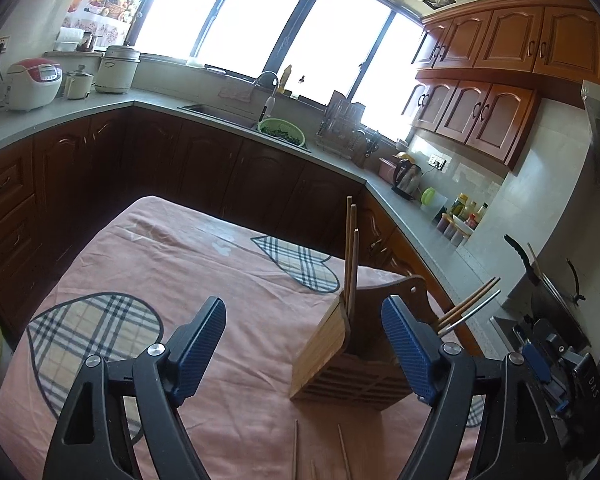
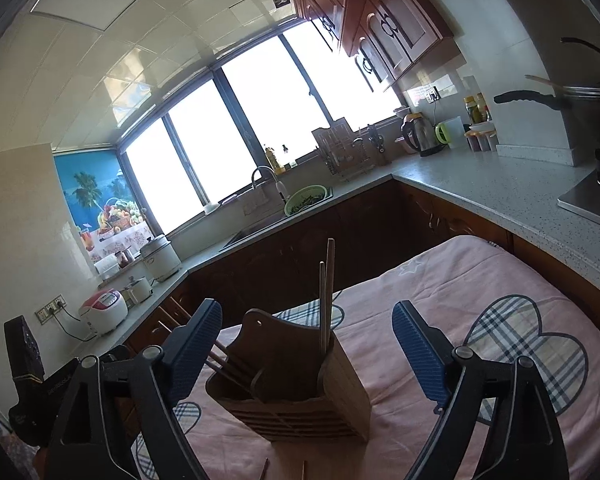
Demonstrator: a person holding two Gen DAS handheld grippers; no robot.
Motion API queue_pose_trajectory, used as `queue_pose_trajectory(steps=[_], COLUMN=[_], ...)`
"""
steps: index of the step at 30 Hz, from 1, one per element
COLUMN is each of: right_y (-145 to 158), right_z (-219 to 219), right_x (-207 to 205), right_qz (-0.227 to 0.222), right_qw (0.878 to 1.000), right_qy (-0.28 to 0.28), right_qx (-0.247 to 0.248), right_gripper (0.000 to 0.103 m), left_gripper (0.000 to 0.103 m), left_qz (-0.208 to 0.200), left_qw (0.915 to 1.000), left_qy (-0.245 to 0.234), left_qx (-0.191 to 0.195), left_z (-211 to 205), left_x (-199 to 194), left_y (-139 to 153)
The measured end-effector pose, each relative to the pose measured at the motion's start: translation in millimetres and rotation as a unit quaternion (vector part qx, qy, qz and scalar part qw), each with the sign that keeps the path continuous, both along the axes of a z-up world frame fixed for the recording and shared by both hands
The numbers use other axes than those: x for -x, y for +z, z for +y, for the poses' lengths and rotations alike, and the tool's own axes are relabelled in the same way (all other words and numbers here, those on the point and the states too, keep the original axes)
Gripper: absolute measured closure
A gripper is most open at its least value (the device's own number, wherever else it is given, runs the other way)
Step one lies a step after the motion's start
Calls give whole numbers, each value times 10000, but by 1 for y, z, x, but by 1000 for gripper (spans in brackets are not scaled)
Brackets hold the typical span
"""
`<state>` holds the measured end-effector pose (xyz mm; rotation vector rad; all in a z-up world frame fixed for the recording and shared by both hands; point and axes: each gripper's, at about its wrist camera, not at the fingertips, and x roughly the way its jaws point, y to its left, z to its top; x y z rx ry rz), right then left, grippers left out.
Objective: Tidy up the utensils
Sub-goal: 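Move both open tools back over the spoon and chopsticks on the cloth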
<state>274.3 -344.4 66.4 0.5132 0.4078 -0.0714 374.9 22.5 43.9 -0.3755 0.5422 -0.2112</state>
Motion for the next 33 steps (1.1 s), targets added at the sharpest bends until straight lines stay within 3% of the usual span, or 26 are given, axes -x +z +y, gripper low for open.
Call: queue_pose_trajectory(steps=[9, 20, 33], right_y=[-17, -28, -60], right_z=[13, 30, 47], right_x=[41, 86, 114], right_qz=[436, 916, 1446], right_qw=[9988, 9947, 9873], right_qy=[194, 477, 656], right_qx=[-83, -6, -49], right_gripper=[14, 14, 14], left_gripper=[23, 23, 23], left_qz=[649, 1062, 1392], left_qw=[9977, 9938, 9892], left_qy=[60, 95, 35], left_qx=[-182, -302, -467], left_z=[13, 24, 20], left_x=[54, 107, 122], left_y=[-11, -8, -17])
